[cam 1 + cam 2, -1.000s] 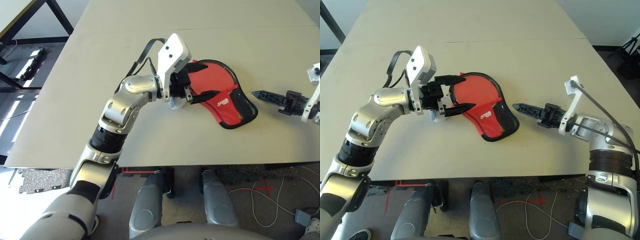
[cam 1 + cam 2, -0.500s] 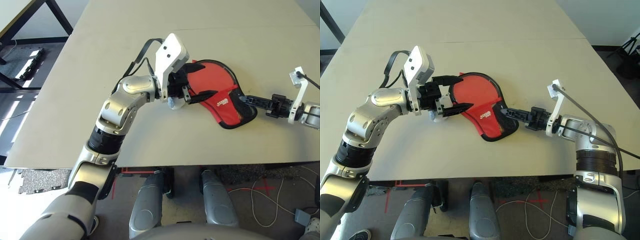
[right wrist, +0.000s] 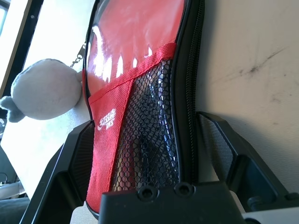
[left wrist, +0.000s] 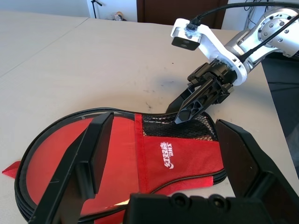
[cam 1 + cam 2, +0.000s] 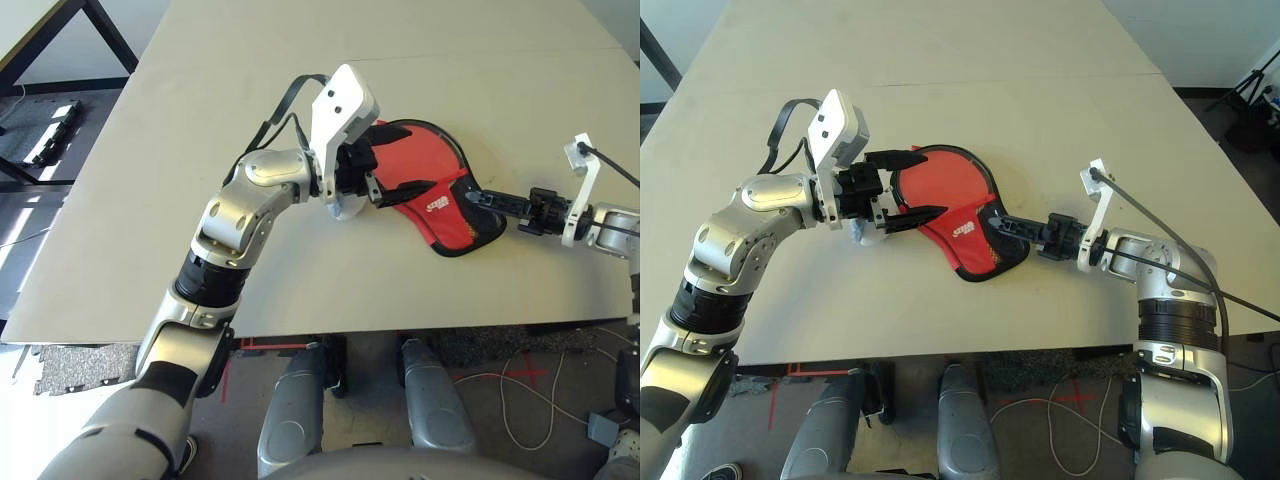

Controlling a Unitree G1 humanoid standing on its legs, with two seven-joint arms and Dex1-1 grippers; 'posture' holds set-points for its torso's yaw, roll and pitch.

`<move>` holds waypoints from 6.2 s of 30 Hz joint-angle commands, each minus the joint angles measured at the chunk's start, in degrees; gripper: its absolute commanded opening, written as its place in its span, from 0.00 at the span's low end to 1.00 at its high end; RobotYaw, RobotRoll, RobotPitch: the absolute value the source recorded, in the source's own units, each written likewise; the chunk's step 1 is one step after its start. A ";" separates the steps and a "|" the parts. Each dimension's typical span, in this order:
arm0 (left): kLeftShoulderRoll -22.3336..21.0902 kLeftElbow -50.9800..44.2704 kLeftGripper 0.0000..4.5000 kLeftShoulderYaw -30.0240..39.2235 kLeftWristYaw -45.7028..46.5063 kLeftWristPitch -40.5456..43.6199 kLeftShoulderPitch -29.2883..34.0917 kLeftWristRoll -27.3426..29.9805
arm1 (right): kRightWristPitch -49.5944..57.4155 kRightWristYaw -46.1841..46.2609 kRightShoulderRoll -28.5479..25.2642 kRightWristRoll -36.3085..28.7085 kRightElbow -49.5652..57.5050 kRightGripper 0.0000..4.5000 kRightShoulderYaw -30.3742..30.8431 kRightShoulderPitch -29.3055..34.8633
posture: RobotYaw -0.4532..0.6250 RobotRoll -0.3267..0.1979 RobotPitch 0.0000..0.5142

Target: Store the ping-pong paddle in its case and zip it.

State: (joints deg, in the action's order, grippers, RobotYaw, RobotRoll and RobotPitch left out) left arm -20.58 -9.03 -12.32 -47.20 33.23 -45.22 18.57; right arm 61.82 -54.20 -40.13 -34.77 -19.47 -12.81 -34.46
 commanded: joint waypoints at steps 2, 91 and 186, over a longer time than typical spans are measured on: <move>-0.16 -0.04 1.00 -0.35 -0.63 -0.19 -0.17 0.01 | 3.48 -0.40 0.78 -0.97 0.62 0.99 2.18 2.54 | 0.39 0.62 0.51; -0.26 0.77 1.00 -0.80 -1.65 -0.91 0.19 -0.80 | -24.27 -17.12 -19.75 -0.70 -5.47 0.99 -6.89 5.90 | 0.37 0.62 0.50; -1.27 25.78 0.04 -8.10 13.19 1.56 -12.28 -17.15 | -45.86 -8.73 -4.28 25.91 3.07 1.00 18.93 8.52 | 0.35 0.62 0.53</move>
State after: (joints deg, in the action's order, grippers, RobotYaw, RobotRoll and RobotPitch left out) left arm -21.99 13.68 -21.35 -34.74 38.10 -56.35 3.35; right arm 13.81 -63.24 -43.72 -12.26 -14.28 3.40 -28.81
